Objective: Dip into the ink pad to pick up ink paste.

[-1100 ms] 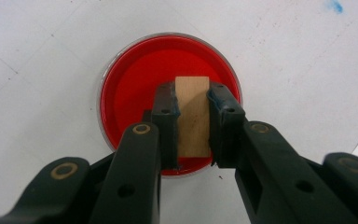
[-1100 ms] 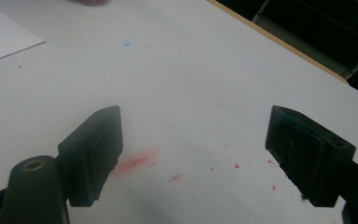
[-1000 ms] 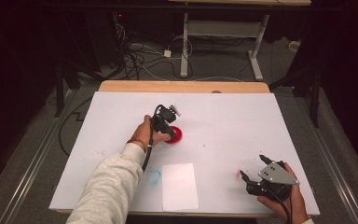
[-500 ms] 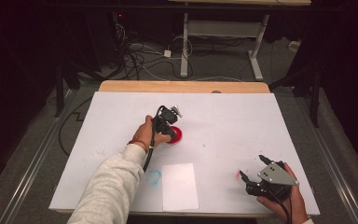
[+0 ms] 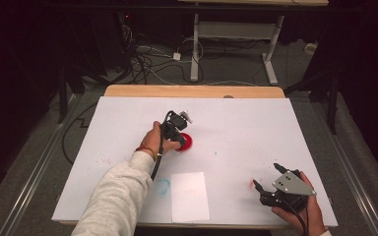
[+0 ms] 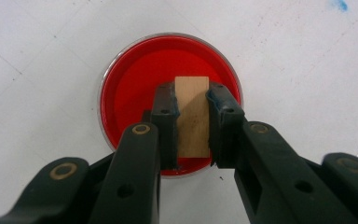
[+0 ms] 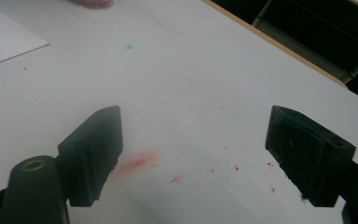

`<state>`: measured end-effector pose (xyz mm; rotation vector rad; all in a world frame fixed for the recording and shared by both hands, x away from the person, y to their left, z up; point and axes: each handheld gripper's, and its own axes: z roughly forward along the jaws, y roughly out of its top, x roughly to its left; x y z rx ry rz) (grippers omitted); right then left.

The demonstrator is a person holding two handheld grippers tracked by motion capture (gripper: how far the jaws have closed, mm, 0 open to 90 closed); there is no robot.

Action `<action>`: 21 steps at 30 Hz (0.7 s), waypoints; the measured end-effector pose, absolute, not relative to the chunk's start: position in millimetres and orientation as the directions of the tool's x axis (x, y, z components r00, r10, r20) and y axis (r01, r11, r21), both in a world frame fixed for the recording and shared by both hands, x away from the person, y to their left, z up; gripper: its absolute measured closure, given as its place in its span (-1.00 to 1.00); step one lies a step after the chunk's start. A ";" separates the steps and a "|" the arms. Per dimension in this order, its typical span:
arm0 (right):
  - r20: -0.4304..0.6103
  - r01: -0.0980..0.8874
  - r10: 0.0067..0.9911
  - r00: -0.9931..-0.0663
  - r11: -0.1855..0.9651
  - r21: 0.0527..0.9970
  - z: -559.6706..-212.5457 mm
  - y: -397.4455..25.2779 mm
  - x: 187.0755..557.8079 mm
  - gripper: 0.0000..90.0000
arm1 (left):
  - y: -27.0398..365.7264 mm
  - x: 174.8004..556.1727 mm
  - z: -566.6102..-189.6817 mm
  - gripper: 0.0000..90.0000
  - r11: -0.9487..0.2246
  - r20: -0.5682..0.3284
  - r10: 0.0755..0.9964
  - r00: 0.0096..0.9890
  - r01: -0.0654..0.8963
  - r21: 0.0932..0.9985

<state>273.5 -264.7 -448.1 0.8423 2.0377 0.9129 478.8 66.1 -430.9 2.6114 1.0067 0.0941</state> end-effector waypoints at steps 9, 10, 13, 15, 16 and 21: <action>-0.354 0.252 0.781 -0.515 0.533 0.808 -446.8 -265.4 272.4 -0.57 | 72.8 476.8 -400.5 0.64 -0.685 -0.020 0.662 0.749 0.616 0.389; -0.353 0.252 0.780 -0.516 0.532 0.808 -446.8 -265.3 272.4 -0.57 | 73.7 476.2 -396.3 0.64 -0.684 -0.024 0.659 0.751 0.613 0.395; -0.353 0.247 0.782 -0.514 0.529 0.812 -445.6 -265.3 271.8 -0.57 | 75.0 473.8 -386.8 0.64 -0.693 -0.004 0.651 0.759 0.595 0.407; -0.351 0.247 0.783 -0.513 0.526 0.814 -445.5 -265.4 271.7 -0.57 | 77.0 473.6 -381.9 0.64 -0.687 -0.009 0.650 0.760 0.593 0.419; -0.349 0.250 0.784 -0.513 0.526 0.813 -445.6 -265.3 271.6 -0.57 | 77.8 473.4 -379.6 0.64 -0.687 -0.003 0.652 0.758 0.592 0.421; -0.354 0.246 0.781 -0.515 0.530 0.812 -445.7 -264.7 271.5 -0.57 | 81.7 472.9 -369.2 0.64 -0.680 -0.001 0.654 0.757 0.588 0.437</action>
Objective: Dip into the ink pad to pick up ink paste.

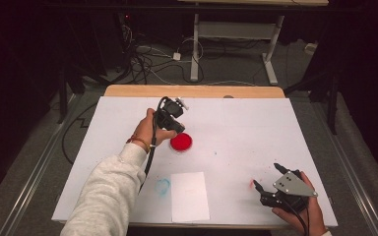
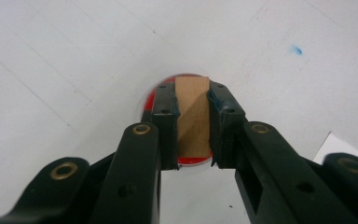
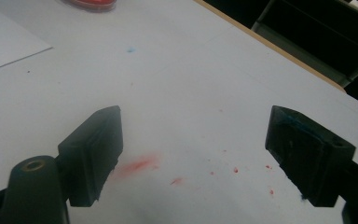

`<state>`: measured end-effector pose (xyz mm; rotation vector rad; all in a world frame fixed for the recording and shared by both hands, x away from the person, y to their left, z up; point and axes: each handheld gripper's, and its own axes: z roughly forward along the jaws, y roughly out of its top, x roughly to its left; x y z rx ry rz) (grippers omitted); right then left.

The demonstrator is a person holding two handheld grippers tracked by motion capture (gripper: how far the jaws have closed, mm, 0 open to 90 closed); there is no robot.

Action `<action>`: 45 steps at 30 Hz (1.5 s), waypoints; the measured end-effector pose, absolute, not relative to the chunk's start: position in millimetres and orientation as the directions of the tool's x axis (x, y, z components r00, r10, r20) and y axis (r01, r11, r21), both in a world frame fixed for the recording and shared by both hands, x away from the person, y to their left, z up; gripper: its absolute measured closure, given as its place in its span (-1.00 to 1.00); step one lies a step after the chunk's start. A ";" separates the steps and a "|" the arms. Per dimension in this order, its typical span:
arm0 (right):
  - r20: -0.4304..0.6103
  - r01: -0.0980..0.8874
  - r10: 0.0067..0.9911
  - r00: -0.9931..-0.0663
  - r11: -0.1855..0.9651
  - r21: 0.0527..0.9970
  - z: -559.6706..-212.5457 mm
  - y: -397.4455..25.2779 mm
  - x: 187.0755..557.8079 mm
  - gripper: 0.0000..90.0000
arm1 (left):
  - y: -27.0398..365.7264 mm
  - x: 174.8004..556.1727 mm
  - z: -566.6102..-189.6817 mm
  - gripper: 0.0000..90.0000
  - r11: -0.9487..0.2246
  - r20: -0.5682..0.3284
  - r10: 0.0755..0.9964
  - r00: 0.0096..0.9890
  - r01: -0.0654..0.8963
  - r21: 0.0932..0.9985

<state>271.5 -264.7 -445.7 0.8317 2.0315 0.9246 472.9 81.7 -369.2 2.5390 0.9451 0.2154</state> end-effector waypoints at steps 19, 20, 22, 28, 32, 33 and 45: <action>-0.348 0.259 0.778 -0.523 0.534 0.805 -447.5 -265.5 272.2 -0.57 | 74.5 481.3 -396.5 0.64 -0.689 -0.029 0.655 0.755 0.613 0.386; -0.348 0.260 0.778 -0.522 0.534 0.805 -447.7 -265.7 272.4 -0.57 | 74.0 482.1 -399.6 0.64 -0.690 -0.027 0.656 0.754 0.614 0.383; -0.351 0.260 0.778 -0.522 0.536 0.803 -447.9 -265.7 272.6 -0.57 | 73.0 483.1 -404.6 0.64 -0.692 -0.032 0.656 0.754 0.617 0.374; -0.351 0.261 0.777 -0.522 0.537 0.802 -448.3 -265.4 272.5 -0.57 | 69.6 484.8 -416.8 0.64 -0.697 -0.041 0.654 0.755 0.623 0.354; -0.351 0.261 0.777 -0.523 0.538 0.802 -448.2 -265.5 272.3 -0.57 | 67.9 485.0 -425.2 0.64 -0.710 -0.044 0.646 0.762 0.621 0.331; -0.350 0.261 0.776 -0.524 0.538 0.802 -448.3 -265.5 272.3 -0.57 | 67.3 484.9 -427.5 0.64 -0.718 -0.050 0.639 0.768 0.618 0.320; -0.355 0.261 0.771 -0.529 0.546 0.797 -448.7 -264.7 271.8 -0.56 | 70.0 487.2 -432.3 0.64 -0.711 -0.076 0.638 0.767 0.624 0.324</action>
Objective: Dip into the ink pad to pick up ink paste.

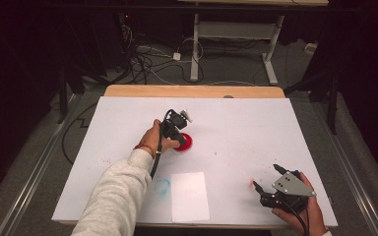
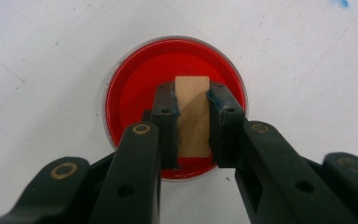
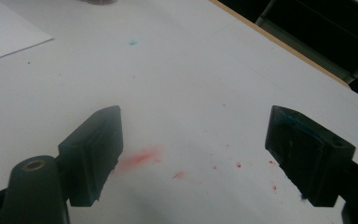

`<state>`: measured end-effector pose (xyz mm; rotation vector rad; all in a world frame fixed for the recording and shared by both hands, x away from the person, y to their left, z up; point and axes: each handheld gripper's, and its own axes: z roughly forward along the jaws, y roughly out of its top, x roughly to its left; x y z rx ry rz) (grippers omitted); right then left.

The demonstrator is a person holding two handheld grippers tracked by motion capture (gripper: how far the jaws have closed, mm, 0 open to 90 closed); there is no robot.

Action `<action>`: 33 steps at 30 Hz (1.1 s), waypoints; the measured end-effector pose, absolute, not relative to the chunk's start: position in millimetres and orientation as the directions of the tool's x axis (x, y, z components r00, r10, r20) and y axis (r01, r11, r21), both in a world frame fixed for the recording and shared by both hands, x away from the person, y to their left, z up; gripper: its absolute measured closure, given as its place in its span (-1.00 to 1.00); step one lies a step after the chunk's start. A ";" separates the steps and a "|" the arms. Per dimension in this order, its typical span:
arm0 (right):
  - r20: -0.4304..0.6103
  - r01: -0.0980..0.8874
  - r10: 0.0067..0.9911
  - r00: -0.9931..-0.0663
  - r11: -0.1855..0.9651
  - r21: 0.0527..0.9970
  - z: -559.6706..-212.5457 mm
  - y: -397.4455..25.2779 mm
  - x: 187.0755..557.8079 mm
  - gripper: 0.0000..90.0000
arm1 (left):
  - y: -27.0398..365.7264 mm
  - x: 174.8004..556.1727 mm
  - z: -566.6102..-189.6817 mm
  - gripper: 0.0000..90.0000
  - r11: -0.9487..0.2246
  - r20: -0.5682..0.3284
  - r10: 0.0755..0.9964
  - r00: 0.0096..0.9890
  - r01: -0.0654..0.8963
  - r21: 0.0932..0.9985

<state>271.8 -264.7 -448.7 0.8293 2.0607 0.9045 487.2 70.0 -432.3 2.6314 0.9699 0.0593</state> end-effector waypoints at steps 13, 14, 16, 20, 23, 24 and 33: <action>-0.361 0.258 0.764 -0.535 0.555 0.791 -448.4 -263.1 271.2 -0.56 | 69.8 487.4 -433.1 0.64 -0.705 -0.079 0.645 0.760 0.631 0.324; -0.360 0.259 0.764 -0.535 0.554 0.791 -448.3 -263.3 271.5 -0.56 | 69.3 487.2 -433.1 0.64 -0.705 -0.076 0.646 0.760 0.632 0.323; -0.364 0.260 0.762 -0.536 0.559 0.787 -448.4 -263.3 272.2 -0.56 | 68.8 486.9 -433.0 0.64 -0.705 -0.073 0.647 0.759 0.632 0.322; -0.365 0.257 0.761 -0.536 0.559 0.789 -448.0 -262.2 273.4 -0.56 | 68.8 487.0 -433.2 0.64 -0.703 -0.075 0.649 0.757 0.634 0.322; -0.361 0.254 0.764 -0.534 0.553 0.793 -446.9 -262.6 273.8 -0.56 | 68.9 487.0 -433.2 0.64 -0.703 -0.075 0.648 0.758 0.634 0.322; -0.360 0.255 0.766 -0.532 0.551 0.795 -446.8 -262.7 273.9 -0.56 | 69.1 486.7 -433.3 0.64 -0.699 -0.077 0.651 0.755 0.636 0.326; -0.360 0.256 0.765 -0.534 0.552 0.794 -446.8 -263.1 273.6 -0.56 | 77.3 482.6 -425.2 0.64 -0.669 -0.087 0.662 0.745 0.639 0.381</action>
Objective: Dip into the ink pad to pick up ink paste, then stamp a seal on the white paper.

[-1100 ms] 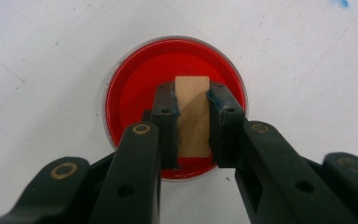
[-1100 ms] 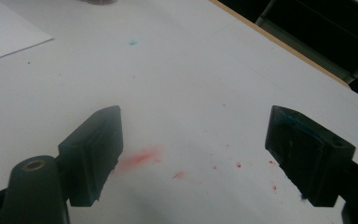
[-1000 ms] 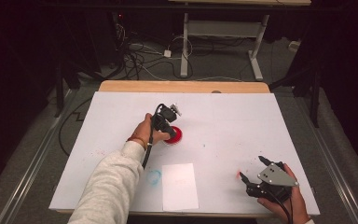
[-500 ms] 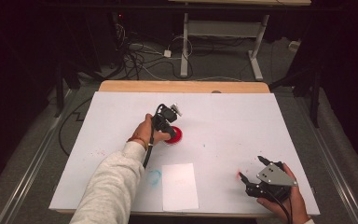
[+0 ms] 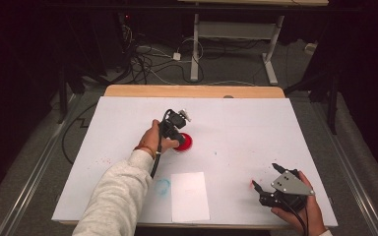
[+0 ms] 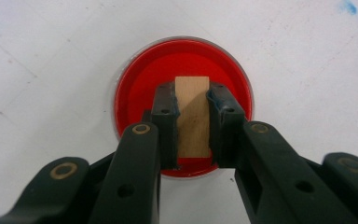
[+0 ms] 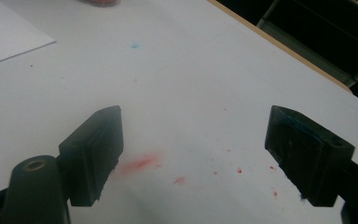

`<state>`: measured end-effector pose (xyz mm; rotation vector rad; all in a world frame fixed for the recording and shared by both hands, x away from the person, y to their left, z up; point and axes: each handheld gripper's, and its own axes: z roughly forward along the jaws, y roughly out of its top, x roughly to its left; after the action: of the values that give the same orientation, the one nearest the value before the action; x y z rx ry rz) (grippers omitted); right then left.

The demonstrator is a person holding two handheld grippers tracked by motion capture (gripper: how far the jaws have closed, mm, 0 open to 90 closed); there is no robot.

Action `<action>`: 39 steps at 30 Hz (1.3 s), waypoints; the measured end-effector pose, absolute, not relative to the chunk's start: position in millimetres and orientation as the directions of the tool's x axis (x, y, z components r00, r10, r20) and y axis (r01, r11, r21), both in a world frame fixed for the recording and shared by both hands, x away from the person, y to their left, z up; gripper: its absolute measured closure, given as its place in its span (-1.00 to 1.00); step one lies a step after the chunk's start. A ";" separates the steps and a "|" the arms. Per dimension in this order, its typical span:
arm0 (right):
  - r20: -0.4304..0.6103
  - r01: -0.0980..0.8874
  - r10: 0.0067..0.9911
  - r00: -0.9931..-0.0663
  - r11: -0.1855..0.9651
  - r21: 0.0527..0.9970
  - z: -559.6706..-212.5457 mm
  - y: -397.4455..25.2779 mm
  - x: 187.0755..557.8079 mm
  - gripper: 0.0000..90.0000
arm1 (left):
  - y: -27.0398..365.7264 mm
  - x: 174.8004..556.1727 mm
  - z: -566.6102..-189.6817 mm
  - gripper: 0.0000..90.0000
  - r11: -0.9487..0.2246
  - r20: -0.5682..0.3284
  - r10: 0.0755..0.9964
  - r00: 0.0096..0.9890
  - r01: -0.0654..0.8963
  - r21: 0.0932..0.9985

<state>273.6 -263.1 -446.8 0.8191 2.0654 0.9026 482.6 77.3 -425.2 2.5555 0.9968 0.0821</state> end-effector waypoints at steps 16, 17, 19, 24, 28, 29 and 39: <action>-0.360 0.255 0.767 -0.532 0.550 0.795 -445.9 -262.3 274.1 -0.56 | 113.9 443.6 -385.1 0.64 -0.661 -0.020 0.617 0.786 0.533 0.528; -0.361 0.255 0.766 -0.532 0.552 0.794 -445.6 -262.2 274.1 -0.56 | 114.7 439.8 -383.2 0.64 -0.663 -0.018 0.612 0.791 0.525 0.534; -0.362 0.253 0.768 -0.529 0.550 0.796 -444.3 -261.5 273.8 -0.56 | 116.7 433.0 -379.8 0.64 -0.658 -0.027 0.598 0.801 0.510 0.554; -0.371 0.255 0.761 -0.533 0.562 0.787 -447.2 -261.0 272.6 -0.56 | 120.9 416.3 -377.0 0.64 -0.653 -0.024 0.582 0.813 0.485 0.581; -0.375 0.250 0.762 -0.527 0.562 0.789 -445.6 -260.6 271.1 -0.56 | 124.3 402.4 -374.3 0.64 -0.657 -0.007 0.573 0.819 0.465 0.594; -0.378 0.249 0.762 -0.527 0.563 0.788 -445.4 -260.5 270.9 -0.56 | 125.0 398.6 -373.3 0.64 -0.655 -0.002 0.569 0.822 0.455 0.603; -0.380 0.246 0.759 -0.529 0.566 0.787 -446.1 -259.0 271.5 -0.56 | 123.9 365.4 -373.2 0.64 -0.691 0.009 0.484 0.875 0.376 0.617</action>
<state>271.5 -259.0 -446.1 0.8017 2.0597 0.8854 365.4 123.9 -373.2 2.4123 0.6192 0.2266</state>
